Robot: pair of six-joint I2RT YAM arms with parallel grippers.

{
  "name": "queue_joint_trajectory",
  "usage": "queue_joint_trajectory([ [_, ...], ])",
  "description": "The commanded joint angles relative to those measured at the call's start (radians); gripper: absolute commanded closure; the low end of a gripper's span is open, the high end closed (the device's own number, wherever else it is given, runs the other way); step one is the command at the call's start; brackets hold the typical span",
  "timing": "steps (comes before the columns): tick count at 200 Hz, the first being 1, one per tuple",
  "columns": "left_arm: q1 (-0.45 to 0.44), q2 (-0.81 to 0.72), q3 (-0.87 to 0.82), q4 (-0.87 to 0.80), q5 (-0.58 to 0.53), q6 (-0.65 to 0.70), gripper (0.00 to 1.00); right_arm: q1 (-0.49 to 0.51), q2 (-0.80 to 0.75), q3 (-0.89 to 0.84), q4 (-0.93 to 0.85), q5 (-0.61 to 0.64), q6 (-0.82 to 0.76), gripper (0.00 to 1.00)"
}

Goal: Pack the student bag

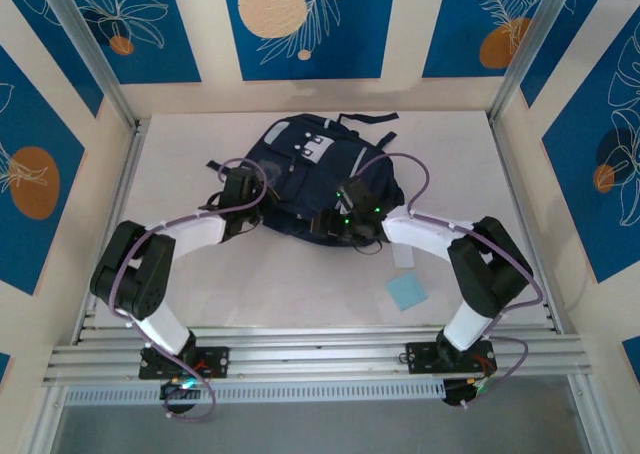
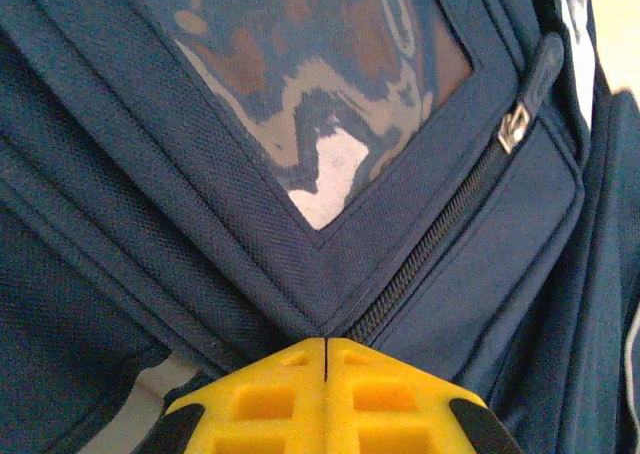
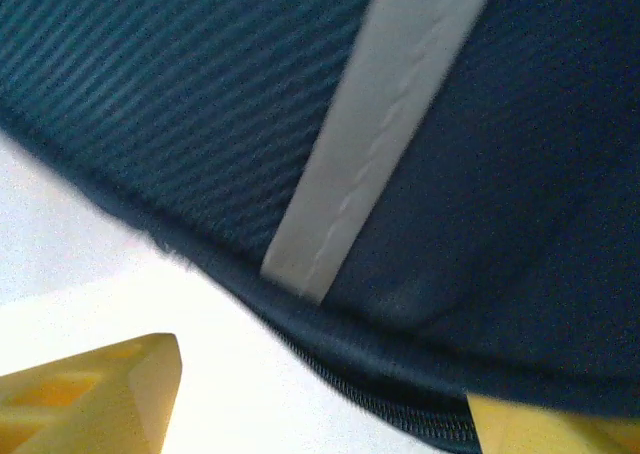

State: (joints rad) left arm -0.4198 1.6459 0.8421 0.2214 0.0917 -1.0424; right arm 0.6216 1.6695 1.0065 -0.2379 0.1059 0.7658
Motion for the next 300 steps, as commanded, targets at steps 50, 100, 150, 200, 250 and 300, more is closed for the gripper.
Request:
queue_joint_trajectory([
  [50,-0.115,-0.123,-0.065,0.047,0.043,-0.114,1.0,-0.124,0.027,0.182,-0.061,0.102,-0.18,0.25],
  [100,-0.132,-0.115,-0.008,0.051,-0.014,-0.114,0.98,-0.031,-0.1,0.051,-0.015,0.065,-0.129,0.31],
  [150,-0.111,-0.097,-0.037,0.053,-0.14,-0.238,0.28,0.006,-0.082,0.082,-0.02,0.058,-0.1,0.32],
  [200,-0.073,-0.049,-0.055,0.106,-0.237,-0.408,0.25,0.006,-0.103,0.057,-0.023,0.089,-0.09,0.32],
  [250,-0.066,0.019,-0.044,0.099,-0.273,-0.519,0.25,-0.006,-0.127,0.035,-0.017,0.107,-0.079,0.32],
  [300,-0.007,0.118,-0.002,0.156,-0.271,-0.549,0.28,-0.011,-0.14,0.019,-0.011,0.106,-0.079,0.31],
])
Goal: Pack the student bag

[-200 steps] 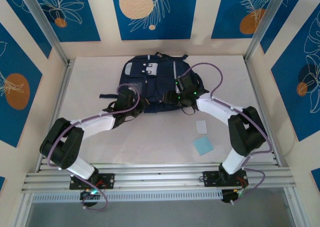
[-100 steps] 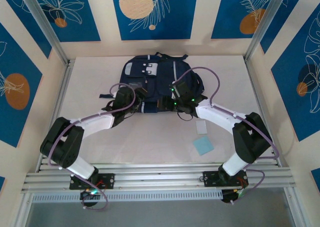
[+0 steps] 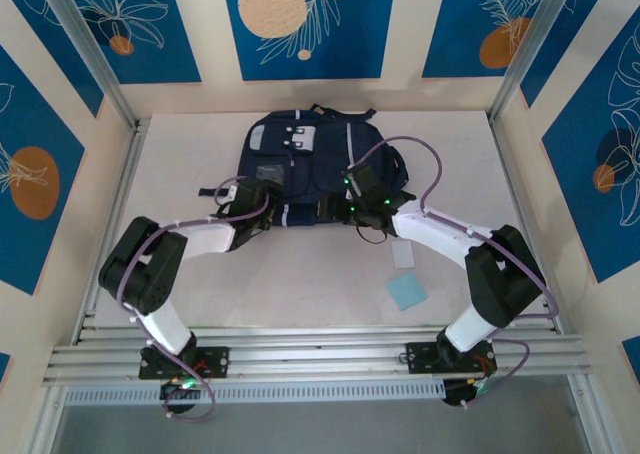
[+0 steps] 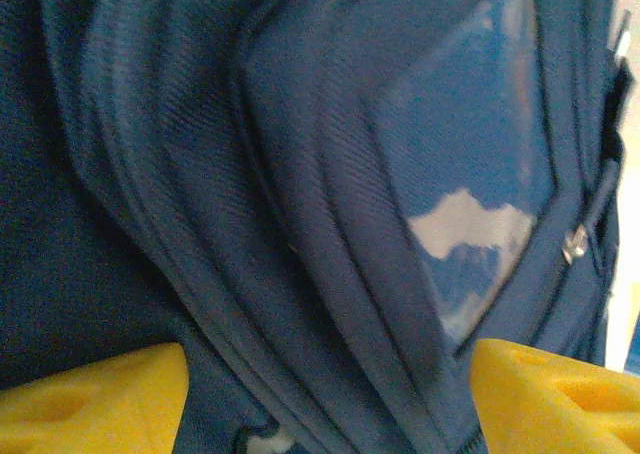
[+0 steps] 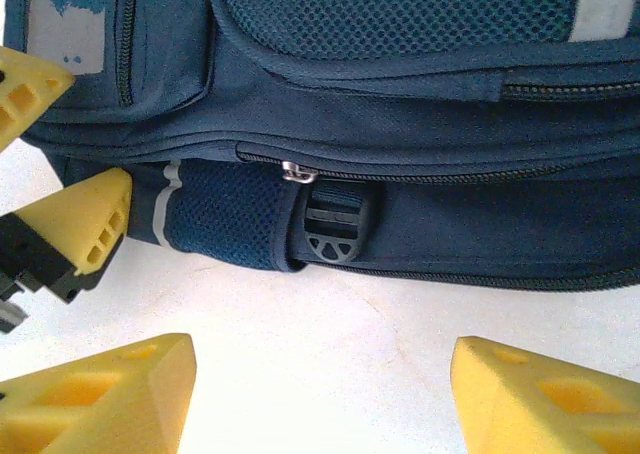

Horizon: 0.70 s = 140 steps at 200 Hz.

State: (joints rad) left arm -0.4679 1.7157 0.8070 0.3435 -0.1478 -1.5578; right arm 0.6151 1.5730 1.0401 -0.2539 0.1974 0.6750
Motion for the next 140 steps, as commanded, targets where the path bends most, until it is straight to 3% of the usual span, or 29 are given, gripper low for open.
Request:
queue_joint_trajectory([
  [1,0.042,0.051,0.035,0.035,-0.032,-0.033,0.28,-0.005,-0.044,-0.015,0.005,0.014,0.012,0.32],
  [43,0.07,0.124,0.108,0.093,0.052,-0.021,0.42,-0.003,-0.046,-0.031,0.011,0.005,0.02,0.32],
  [79,0.084,0.191,0.175,0.087,0.112,0.017,0.64,0.0,-0.041,-0.035,0.009,0.007,0.018,0.32],
  [97,0.092,0.216,0.206,0.089,0.144,0.037,0.63,0.004,-0.041,-0.033,0.005,0.012,0.013,0.32],
  [116,0.092,0.217,0.242,0.057,0.148,0.076,0.48,0.006,-0.041,-0.029,-0.002,0.015,0.011,0.32],
  [140,0.095,0.231,0.281,0.036,0.156,0.099,0.51,0.009,-0.033,-0.026,0.004,0.014,0.012,0.32],
])
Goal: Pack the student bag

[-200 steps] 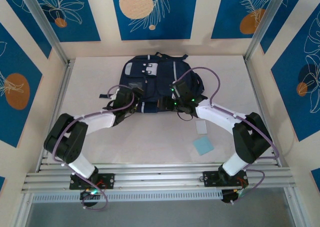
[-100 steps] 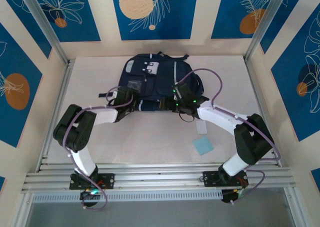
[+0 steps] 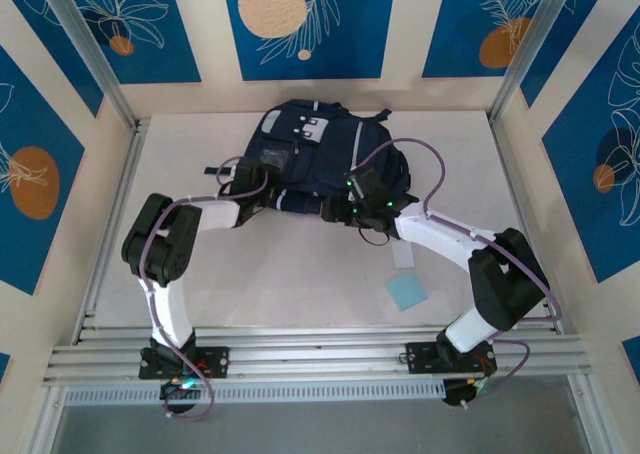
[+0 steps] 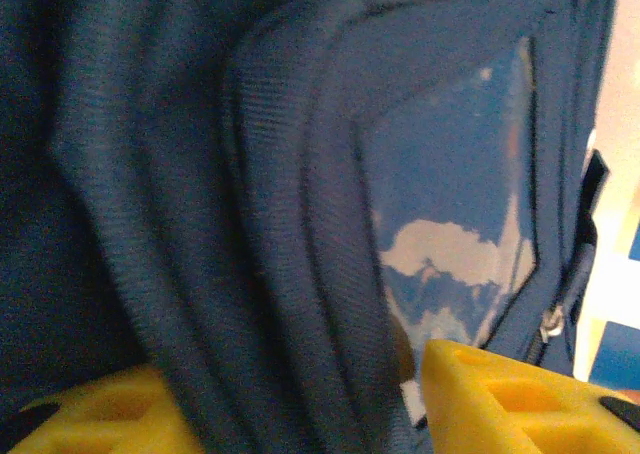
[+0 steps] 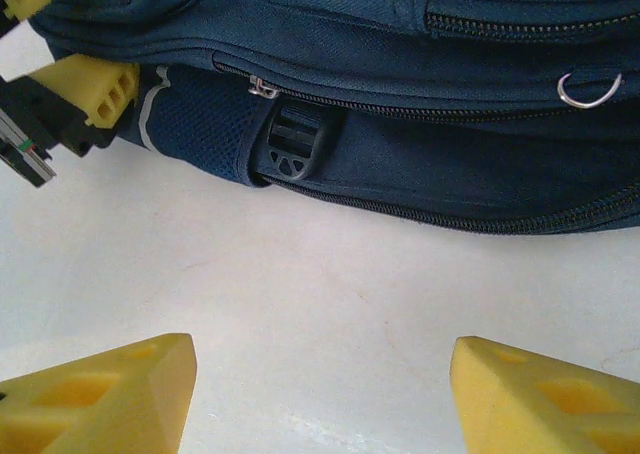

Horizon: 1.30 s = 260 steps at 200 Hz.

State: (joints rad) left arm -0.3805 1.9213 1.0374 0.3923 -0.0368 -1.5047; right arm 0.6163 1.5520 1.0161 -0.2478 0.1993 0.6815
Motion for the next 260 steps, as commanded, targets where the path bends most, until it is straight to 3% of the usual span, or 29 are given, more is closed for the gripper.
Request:
queue_joint_trajectory([
  [1,0.008,0.027,0.051,-0.012,0.045,0.045,0.51,0.008,-0.011,-0.002,-0.002,0.012,0.006,0.32],
  [13,0.009,0.041,0.052,0.008,0.063,0.037,0.63,0.009,-0.004,0.001,0.0,0.009,0.01,0.32],
  [35,0.005,0.045,0.033,0.064,0.093,0.033,1.0,0.018,0.013,0.015,0.016,0.012,0.026,0.32],
  [131,-0.095,-0.173,-0.073,0.143,0.047,-0.077,1.0,0.045,0.205,0.15,0.119,0.142,0.046,0.48],
  [219,-0.146,-0.204,-0.158,0.214,0.068,-0.133,1.0,0.038,0.209,0.161,0.144,0.201,0.031,0.5],
  [234,-0.159,-0.213,-0.162,0.217,0.073,-0.139,1.0,0.043,0.26,0.186,0.147,0.228,0.024,0.55],
  [260,-0.167,-0.235,-0.18,0.225,0.07,-0.144,1.0,0.043,0.309,0.228,0.097,0.256,0.021,0.77],
])
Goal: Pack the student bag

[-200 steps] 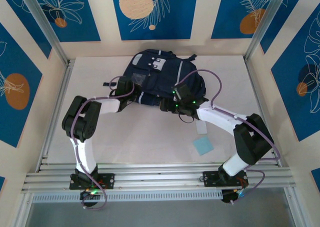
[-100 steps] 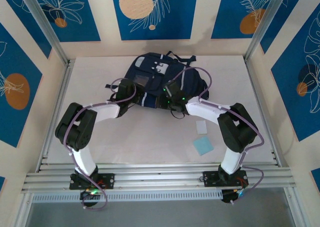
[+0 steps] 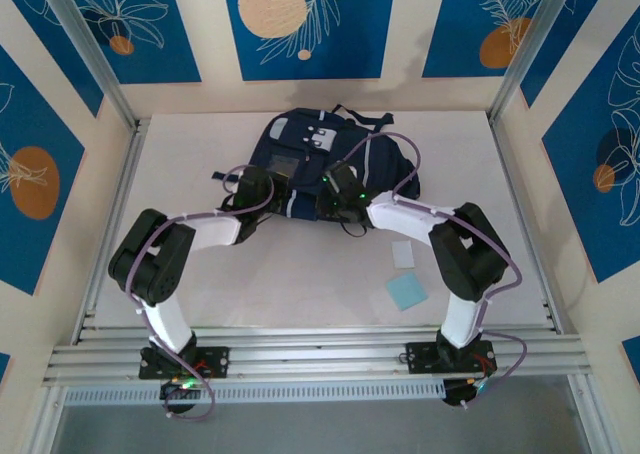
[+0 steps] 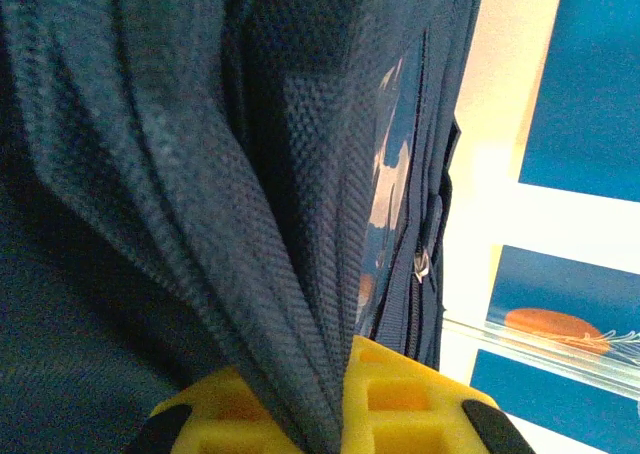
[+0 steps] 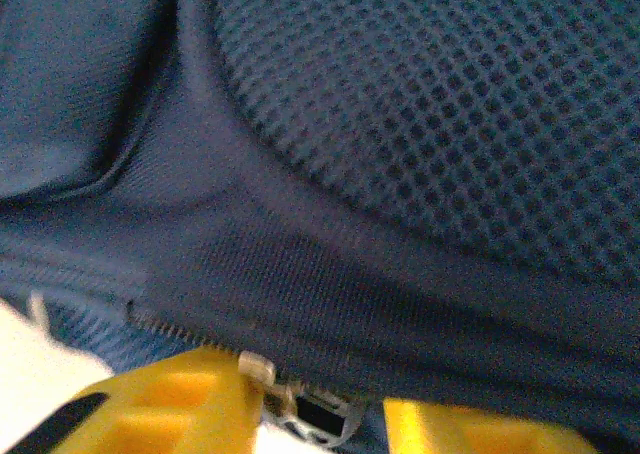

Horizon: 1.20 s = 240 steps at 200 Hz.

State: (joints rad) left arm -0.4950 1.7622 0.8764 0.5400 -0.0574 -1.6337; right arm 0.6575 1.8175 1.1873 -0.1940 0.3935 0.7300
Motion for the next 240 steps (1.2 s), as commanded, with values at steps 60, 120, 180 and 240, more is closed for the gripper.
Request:
queue_joint_trajectory([
  [60,0.014,-0.041,-0.052,0.09,0.054,0.014,1.0,-0.027,-0.091,0.007,-0.091,-0.078,-0.1,1.0],
  [120,0.118,-0.01,-0.042,0.061,0.104,0.1,1.0,-0.077,-0.143,-0.022,-0.457,-0.173,-0.303,1.0],
  [180,0.191,0.033,0.031,0.011,0.186,0.193,1.0,-0.265,-0.191,-0.008,-0.681,-0.153,-0.424,1.0],
  [240,0.25,0.177,0.369,-0.298,0.414,0.475,0.59,-0.225,-0.215,0.02,-0.448,-0.568,-0.342,1.0],
])
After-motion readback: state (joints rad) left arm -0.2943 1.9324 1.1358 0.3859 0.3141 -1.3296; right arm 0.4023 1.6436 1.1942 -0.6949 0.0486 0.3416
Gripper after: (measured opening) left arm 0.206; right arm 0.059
